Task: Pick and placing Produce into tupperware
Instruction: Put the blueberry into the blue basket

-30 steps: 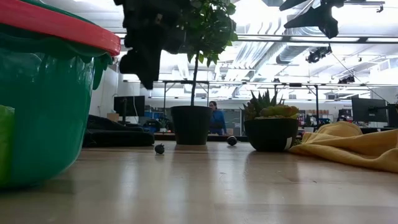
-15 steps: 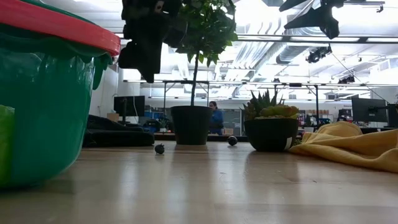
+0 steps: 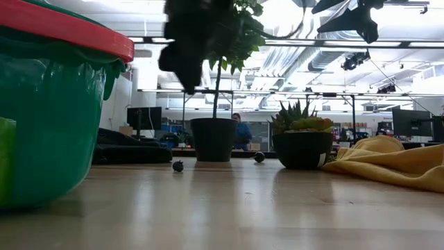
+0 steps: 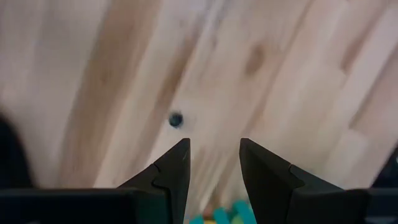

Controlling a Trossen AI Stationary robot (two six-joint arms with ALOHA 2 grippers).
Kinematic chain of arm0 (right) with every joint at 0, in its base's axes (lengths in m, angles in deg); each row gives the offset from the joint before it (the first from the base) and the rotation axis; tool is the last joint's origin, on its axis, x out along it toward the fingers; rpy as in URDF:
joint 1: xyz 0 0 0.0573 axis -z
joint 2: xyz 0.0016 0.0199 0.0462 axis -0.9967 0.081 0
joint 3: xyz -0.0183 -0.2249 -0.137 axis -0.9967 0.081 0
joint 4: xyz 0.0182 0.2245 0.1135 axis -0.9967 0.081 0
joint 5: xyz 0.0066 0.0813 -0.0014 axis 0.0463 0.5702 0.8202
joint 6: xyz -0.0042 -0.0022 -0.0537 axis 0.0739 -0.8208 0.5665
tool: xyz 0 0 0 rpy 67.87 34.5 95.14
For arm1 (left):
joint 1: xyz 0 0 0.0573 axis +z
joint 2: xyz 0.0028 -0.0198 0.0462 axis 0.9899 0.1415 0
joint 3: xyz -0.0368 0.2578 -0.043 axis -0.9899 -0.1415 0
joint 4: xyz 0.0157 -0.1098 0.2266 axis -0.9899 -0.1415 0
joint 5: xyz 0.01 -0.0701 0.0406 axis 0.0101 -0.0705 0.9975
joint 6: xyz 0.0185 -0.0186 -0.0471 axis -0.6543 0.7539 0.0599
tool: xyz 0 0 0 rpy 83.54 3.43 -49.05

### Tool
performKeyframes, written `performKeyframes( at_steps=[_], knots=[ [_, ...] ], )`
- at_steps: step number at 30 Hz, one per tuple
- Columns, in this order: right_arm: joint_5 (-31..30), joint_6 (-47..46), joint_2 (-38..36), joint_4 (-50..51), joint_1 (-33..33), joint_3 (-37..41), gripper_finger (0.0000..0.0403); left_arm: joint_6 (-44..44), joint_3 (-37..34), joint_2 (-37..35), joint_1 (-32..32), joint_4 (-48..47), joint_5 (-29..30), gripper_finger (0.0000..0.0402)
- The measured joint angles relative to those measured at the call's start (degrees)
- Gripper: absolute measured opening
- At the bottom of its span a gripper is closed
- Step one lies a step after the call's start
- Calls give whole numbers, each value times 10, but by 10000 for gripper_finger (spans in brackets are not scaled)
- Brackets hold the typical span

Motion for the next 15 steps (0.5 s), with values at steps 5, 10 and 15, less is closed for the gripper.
performKeyframes(
  at_steps=[5,10,15],
  knots=[
    [30,-3,0,7,0,0,191,-13,52,54,10,-1,-2,126],
    [52,0,0,7,0,0,191,-18,50,73,16,-42,0,126],
    [68,13,2,9,0,0,191,-56,27,73,18,-61,7,126]
  ],
)
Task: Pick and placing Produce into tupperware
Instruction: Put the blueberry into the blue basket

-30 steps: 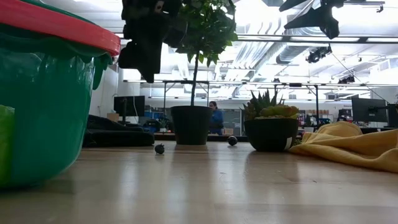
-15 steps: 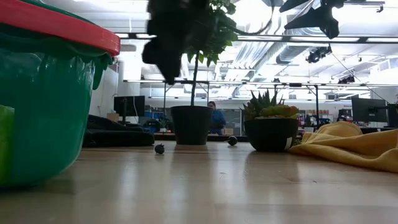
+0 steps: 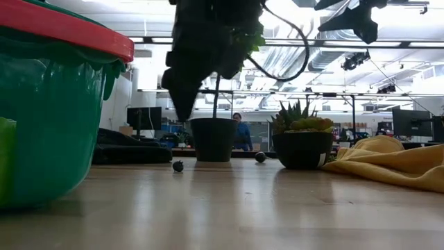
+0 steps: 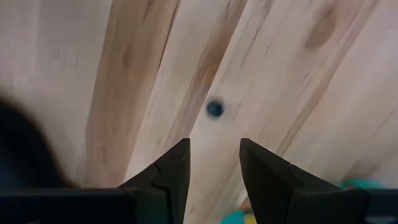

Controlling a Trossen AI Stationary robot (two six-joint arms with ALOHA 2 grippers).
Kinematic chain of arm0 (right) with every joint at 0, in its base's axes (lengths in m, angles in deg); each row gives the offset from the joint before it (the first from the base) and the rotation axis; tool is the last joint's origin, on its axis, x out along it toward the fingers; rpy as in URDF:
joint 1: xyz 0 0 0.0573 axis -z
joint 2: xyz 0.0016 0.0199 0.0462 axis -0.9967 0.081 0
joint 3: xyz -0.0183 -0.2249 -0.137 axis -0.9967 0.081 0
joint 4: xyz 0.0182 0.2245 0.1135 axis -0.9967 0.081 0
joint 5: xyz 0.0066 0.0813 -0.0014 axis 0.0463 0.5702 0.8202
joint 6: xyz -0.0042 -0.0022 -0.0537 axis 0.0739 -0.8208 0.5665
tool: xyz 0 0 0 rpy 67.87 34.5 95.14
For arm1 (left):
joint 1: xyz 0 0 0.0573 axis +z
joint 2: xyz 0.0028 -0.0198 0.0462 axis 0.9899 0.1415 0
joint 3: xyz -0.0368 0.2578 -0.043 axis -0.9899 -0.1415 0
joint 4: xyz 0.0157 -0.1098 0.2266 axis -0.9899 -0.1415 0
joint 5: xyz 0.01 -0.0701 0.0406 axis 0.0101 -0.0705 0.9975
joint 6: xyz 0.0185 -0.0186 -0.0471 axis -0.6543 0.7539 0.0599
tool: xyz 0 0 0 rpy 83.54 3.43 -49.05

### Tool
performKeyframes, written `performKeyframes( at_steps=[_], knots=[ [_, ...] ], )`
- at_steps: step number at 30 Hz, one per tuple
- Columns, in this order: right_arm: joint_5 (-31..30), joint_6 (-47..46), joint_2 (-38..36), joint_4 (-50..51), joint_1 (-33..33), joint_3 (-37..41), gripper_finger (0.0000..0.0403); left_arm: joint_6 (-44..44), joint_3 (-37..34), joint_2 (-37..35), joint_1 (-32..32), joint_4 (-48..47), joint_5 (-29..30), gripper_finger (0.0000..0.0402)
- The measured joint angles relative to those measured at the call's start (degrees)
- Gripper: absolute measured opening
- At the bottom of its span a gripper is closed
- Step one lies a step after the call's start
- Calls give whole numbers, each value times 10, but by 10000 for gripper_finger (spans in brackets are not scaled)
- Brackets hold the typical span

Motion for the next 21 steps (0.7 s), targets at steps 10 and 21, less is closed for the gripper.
performKeyframes(
  at_steps=[10,21],
  knots=[
    [14,8,2,0,0,0,191,-68,0,0,-8,-2,38,127],
    [14,-6,2,-2,0,0,191,209,0,-1,-8,37,19,127]
  ],
)
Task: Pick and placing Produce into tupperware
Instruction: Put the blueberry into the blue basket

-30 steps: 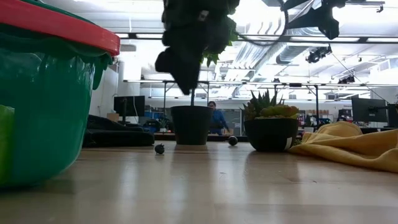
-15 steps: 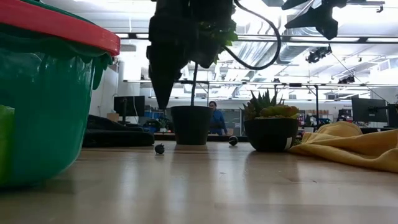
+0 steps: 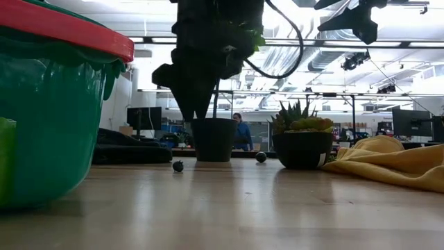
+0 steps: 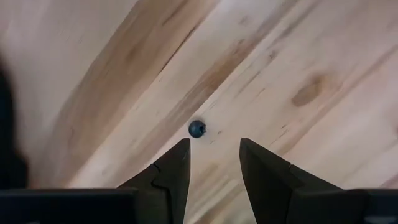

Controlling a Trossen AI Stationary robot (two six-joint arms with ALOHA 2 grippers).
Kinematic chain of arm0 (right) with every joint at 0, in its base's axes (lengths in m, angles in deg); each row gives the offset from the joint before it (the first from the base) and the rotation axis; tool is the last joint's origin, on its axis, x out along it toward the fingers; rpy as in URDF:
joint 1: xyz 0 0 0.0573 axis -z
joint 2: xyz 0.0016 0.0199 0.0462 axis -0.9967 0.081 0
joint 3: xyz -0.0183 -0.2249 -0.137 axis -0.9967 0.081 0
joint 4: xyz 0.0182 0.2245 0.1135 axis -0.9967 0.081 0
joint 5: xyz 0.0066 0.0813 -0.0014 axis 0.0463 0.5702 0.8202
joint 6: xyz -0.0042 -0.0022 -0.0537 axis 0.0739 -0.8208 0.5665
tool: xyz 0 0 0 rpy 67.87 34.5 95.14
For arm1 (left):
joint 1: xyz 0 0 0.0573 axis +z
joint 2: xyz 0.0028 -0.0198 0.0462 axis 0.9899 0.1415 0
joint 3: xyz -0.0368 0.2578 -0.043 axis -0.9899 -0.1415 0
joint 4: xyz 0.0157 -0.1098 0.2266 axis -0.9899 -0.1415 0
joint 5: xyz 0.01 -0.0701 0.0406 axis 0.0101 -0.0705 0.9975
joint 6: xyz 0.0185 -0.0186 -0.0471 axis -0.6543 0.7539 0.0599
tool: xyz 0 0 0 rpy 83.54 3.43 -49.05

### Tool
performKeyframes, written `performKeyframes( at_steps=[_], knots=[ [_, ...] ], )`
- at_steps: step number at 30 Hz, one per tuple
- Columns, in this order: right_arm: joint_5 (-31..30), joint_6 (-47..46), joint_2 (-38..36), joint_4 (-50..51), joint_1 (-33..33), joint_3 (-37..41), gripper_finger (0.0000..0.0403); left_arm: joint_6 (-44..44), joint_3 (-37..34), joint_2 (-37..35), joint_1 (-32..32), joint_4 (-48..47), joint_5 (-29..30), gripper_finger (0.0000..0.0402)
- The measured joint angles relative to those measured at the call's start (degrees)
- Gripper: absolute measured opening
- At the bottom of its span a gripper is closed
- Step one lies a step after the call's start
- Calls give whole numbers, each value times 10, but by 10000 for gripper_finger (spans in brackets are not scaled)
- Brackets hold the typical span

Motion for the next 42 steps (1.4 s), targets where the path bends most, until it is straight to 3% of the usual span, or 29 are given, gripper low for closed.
performKeyframes(
  at_steps=[7,13,24,32,42],
  knots=[
    [0,-7,0,-3,0,0,191,126,0,0,0,-4,-3,127],
    [3,48,0,-3,0,0,191,198,0,0,0,-4,-13,127],
    [111,142,-5,-16,0,0,191,295,0,0,-15,-52,-7,127],
    [182,242,-14,-15,0,0,191,405,0,2,-23,-31,-14,127],
    [205,280,-69,5,33,1,191,460,1,38,-24,5,-34,127]
  ],
)
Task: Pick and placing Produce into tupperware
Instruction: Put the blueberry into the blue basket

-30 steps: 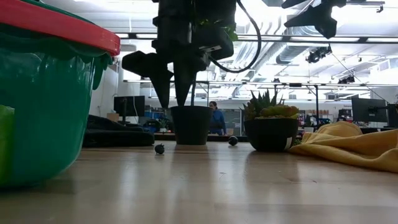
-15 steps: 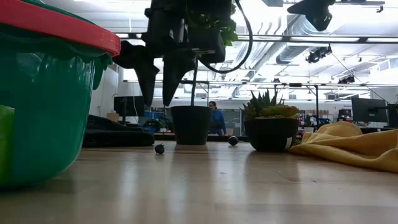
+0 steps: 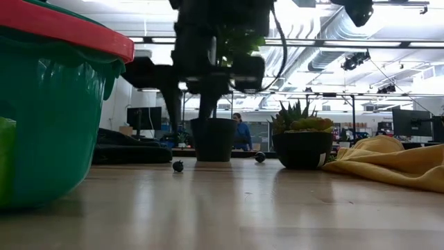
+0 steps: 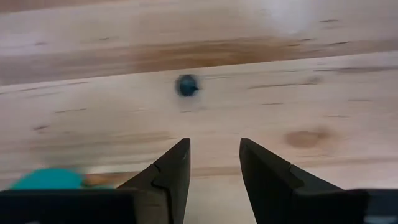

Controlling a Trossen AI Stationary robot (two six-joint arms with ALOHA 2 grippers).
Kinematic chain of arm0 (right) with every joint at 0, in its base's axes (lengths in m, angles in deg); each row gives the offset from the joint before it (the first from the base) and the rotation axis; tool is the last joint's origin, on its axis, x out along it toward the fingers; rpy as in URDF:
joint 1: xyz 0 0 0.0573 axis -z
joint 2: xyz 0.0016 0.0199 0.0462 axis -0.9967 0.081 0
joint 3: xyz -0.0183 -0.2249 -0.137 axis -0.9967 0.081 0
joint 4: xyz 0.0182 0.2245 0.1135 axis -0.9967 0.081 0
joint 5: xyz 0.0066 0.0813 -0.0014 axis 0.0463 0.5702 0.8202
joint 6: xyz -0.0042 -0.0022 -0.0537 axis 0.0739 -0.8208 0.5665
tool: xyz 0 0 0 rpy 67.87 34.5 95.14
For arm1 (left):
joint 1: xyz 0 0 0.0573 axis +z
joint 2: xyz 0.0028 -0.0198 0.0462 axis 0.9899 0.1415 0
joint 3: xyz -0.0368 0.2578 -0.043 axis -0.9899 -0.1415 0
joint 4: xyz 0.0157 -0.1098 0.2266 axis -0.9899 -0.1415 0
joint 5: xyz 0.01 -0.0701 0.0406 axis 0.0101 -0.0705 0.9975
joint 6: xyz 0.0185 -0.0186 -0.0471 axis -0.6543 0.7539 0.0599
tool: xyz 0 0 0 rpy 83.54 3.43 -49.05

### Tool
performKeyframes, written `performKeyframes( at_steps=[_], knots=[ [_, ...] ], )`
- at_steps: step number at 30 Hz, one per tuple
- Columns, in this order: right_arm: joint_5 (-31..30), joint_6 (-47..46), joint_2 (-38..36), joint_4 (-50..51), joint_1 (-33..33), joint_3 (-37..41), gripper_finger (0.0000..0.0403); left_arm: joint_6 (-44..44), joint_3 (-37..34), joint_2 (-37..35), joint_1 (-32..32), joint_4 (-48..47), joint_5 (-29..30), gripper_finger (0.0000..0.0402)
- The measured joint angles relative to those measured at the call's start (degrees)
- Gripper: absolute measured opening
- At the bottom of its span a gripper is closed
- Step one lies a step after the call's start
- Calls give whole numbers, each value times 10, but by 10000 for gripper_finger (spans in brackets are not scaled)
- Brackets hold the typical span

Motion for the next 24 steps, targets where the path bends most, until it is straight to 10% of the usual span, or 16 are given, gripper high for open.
performKeyframes(
  at_steps=[24],
  knots=[
    [26,0,-18,26,42,0,191,-23,0,44,1,-10,0,126]
  ],
)
